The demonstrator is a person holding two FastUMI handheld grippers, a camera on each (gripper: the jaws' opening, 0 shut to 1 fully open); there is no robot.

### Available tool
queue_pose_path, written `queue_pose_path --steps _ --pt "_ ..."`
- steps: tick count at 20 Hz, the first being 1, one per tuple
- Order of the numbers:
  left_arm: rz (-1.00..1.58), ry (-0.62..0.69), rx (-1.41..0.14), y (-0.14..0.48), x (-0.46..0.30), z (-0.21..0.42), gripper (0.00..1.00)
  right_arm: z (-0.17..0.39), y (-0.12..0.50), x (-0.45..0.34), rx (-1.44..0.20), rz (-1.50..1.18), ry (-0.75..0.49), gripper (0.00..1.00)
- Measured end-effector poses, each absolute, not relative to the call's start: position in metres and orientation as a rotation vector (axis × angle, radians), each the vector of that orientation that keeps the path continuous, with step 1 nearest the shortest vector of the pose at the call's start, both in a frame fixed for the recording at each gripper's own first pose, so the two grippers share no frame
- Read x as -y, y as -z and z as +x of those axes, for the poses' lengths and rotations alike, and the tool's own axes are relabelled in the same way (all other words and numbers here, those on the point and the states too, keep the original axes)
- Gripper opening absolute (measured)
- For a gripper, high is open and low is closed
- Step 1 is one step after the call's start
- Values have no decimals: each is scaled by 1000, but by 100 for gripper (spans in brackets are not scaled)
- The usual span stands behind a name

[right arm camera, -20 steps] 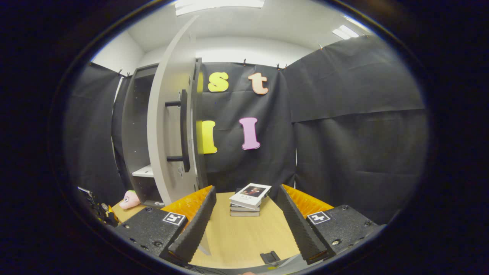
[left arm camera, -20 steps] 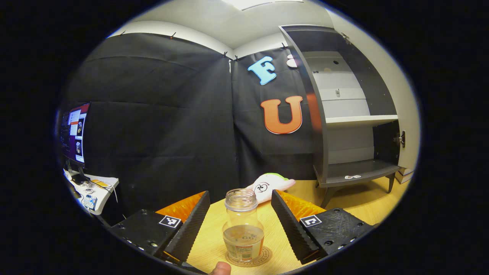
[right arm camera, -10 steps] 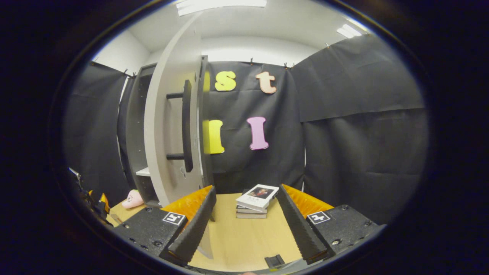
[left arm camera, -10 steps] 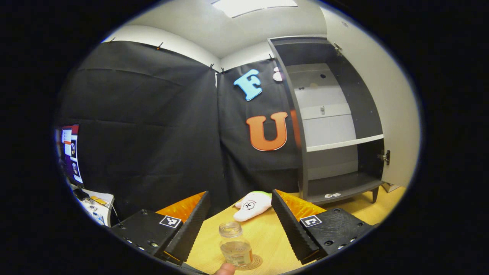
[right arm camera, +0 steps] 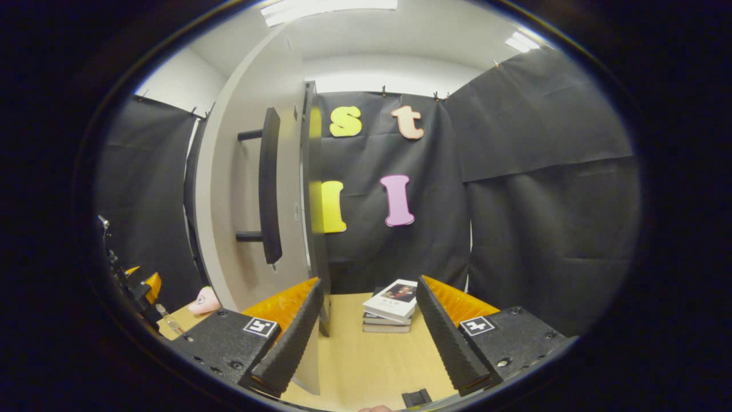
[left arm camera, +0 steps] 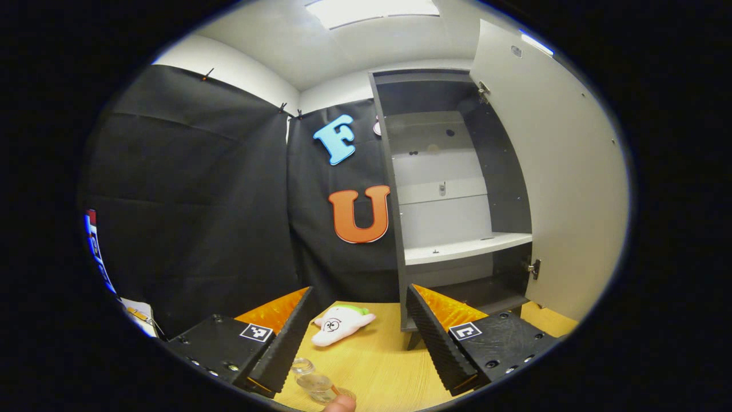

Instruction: Open the cabinet door with the right hand, grasp the bottle in the cabinet with the left hand and place it on the coaster, then close the cabinet door with the right hand.

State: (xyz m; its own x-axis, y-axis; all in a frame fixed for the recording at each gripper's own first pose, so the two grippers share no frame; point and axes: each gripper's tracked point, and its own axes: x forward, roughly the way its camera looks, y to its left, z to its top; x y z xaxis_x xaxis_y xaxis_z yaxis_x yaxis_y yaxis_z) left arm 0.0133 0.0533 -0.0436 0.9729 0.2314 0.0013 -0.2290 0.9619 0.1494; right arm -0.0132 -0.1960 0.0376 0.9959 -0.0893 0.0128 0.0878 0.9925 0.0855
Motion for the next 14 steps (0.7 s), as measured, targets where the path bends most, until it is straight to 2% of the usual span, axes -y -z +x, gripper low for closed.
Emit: queue_pose_path --steps 6,7,9,11,12,14 --pt "135 -166 -17 23 -22 17 96 0 -77 212 62 82 116 99" --pt "137 -159 -17 23 -18 17 100 2 -86 212 72 95 111 100" --pt "142 -144 -18 22 -11 16 96 5 -96 211 88 115 104 98" --pt "147 -135 -20 23 -6 15 100 5 -104 208 100 116 99 98" --pt "149 -132 -20 24 -5 15 96 5 -103 208 98 109 104 98" --pt "152 -125 -26 25 -3 13 96 5 -105 205 98 91 101 98"
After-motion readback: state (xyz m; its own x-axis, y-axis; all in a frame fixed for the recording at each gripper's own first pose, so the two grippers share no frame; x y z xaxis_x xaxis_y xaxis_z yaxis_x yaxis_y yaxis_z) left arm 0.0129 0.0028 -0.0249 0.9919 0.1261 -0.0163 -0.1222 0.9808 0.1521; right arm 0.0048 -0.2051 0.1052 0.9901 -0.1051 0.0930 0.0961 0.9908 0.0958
